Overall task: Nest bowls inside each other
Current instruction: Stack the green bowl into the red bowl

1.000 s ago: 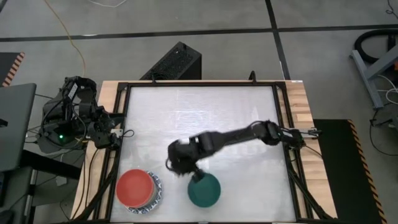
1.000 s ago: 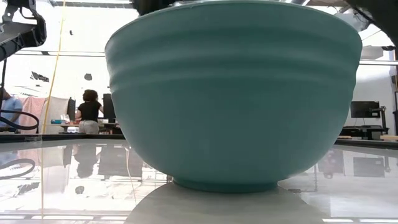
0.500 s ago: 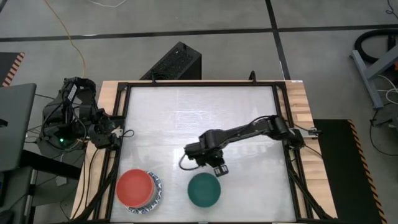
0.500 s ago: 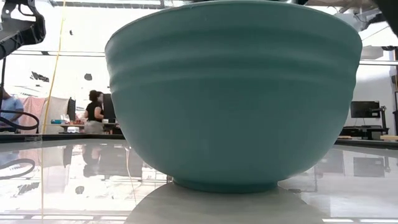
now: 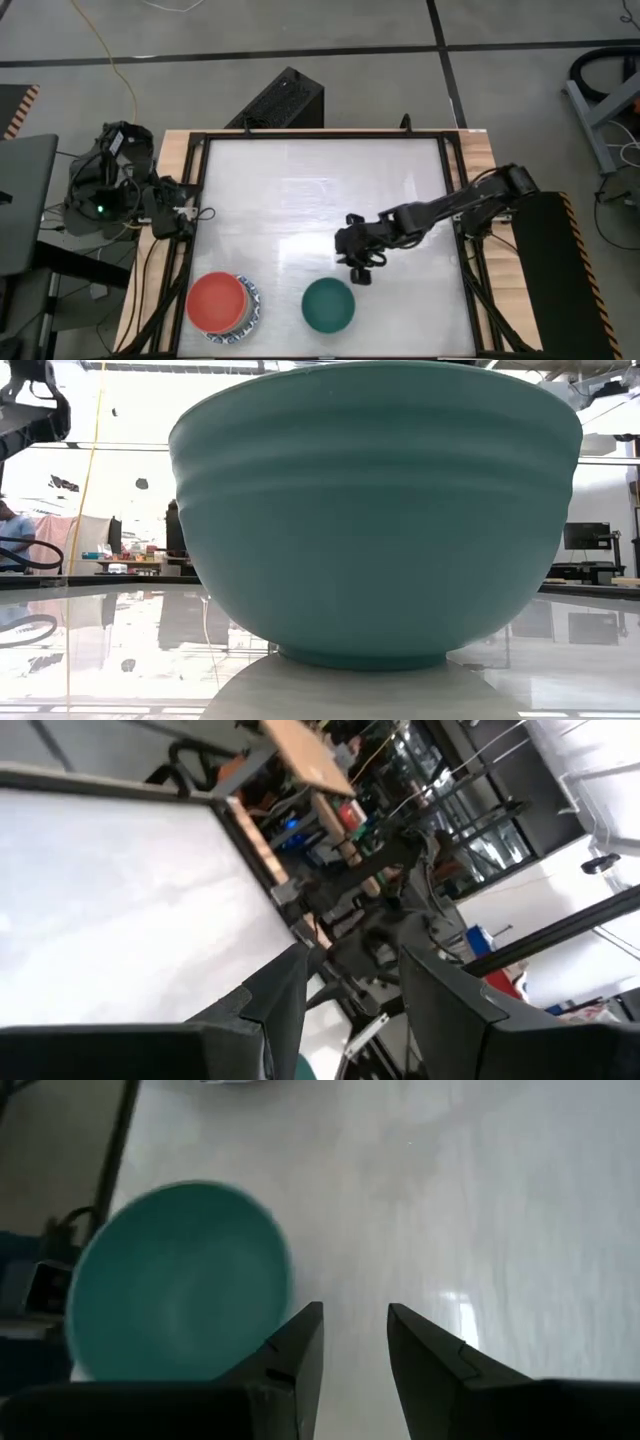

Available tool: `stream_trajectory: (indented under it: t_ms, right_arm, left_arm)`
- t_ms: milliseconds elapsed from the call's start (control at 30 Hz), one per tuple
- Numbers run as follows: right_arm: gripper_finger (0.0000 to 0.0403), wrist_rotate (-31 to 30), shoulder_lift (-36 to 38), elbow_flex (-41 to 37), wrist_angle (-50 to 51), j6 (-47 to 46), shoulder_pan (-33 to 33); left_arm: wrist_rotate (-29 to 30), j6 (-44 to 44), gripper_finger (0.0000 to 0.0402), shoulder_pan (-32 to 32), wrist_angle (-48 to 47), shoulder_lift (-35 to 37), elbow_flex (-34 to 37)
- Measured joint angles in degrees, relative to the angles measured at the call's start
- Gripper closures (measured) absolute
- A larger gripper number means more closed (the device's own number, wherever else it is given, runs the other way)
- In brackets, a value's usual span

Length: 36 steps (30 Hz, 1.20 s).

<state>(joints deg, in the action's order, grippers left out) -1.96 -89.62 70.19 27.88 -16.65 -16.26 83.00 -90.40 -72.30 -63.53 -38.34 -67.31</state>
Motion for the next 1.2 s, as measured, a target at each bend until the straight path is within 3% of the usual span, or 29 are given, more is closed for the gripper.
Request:
stream_trajectory:
  t_ms: [300,500,600,800,1033,1200]
  right_arm:
    - [0.0269,-0.2,-10.0,6.02,-4.27,4.94,-0.19]
    - [0.0269,2.37,-14.76,10.93,-4.62,6.0,0.27]
    - [0.0269,2.24,-15.84,11.94,-4.24,6.02,0.34]
    - [0.0269,3.11,-17.12,12.4,-4.8,6.06,-0.26]
    - [0.0269,3.1,-18.39,12.42,-4.57,5.95,-1.79]
    - [0.0269,2.6,-21.34,12.22,-4.9,-0.96,-2.24]
  left_arm:
    - [-13.91,-3.3,0.0253,6.42,-3.9,7.41,-0.02]
    - [-29.94,-21.37,0.0253,9.35,-19.6,7.84,-0.04]
    - [-37.31,-25.41,0.0253,9.66,-23.5,7.27,-0.04]
    - [-45.32,-21.39,0.0253,9.67,-21.63,5.91,-0.02]
    - [-61.09,-13.61,0.0253,9.67,-21.01,5.24,-0.02]
    - [-63.28,-7.15,0.0253,9.67,-21.03,5.68,-0.02]
